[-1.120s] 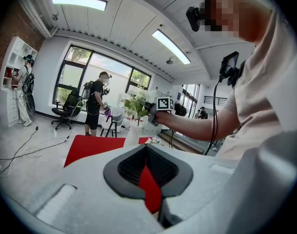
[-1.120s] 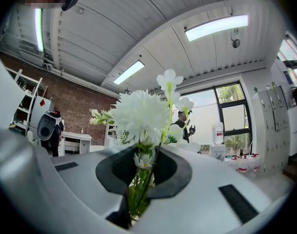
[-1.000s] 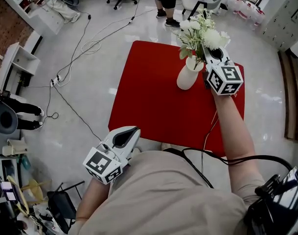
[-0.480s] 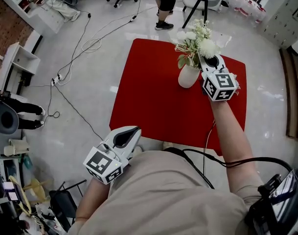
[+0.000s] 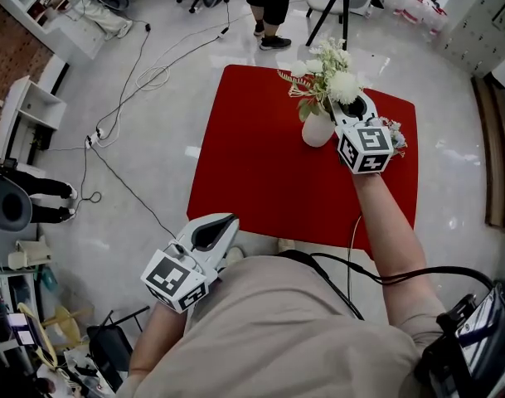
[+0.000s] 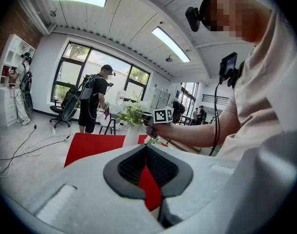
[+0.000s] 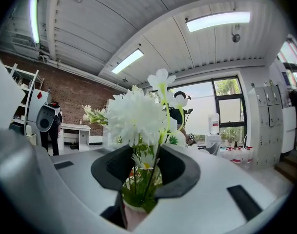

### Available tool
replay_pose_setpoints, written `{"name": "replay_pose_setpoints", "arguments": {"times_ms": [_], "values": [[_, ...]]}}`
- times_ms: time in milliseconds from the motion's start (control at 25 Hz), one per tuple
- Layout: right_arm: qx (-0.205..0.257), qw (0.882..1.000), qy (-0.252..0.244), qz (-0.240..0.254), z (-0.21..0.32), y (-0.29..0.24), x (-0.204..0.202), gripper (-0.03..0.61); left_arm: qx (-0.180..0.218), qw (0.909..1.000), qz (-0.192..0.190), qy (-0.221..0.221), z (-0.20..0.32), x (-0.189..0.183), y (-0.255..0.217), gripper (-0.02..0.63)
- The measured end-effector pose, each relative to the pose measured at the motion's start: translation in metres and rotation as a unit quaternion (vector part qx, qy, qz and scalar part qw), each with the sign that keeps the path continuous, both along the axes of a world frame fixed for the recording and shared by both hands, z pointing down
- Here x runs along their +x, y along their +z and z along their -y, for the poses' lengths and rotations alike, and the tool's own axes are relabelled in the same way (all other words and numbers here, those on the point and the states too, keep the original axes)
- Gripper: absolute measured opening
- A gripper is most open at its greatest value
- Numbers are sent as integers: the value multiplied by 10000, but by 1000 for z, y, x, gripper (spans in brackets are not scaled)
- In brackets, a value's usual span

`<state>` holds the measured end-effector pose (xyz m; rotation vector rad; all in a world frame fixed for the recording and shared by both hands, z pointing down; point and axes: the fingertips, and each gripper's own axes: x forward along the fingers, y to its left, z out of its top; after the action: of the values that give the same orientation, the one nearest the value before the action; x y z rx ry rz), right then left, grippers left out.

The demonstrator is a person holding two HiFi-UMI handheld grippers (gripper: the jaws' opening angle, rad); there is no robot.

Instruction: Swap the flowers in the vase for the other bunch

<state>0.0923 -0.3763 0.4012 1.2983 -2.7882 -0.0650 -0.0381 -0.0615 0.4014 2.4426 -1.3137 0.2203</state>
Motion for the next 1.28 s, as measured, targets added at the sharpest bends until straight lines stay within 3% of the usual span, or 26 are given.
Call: {"name": "replay_pose_setpoints", "arguments": {"times_ms": [240,560,720,1280], "values": [[-203,9997,150,-34,-3,5,1,215,10,10000,-48,55,-5,-2,2,8],[-404,9984,310,-226,-11,9,2,277,26,9999,-126,113,-13,-6,1,8],[-543,9971,414,-329,-19,14,-2,351,36,9997,-137,187,-24,-11,5,8],[-590,9952,670,-400,-47,13,-7,365,135,9992,-217,293,-53,-35,4,8]]}}
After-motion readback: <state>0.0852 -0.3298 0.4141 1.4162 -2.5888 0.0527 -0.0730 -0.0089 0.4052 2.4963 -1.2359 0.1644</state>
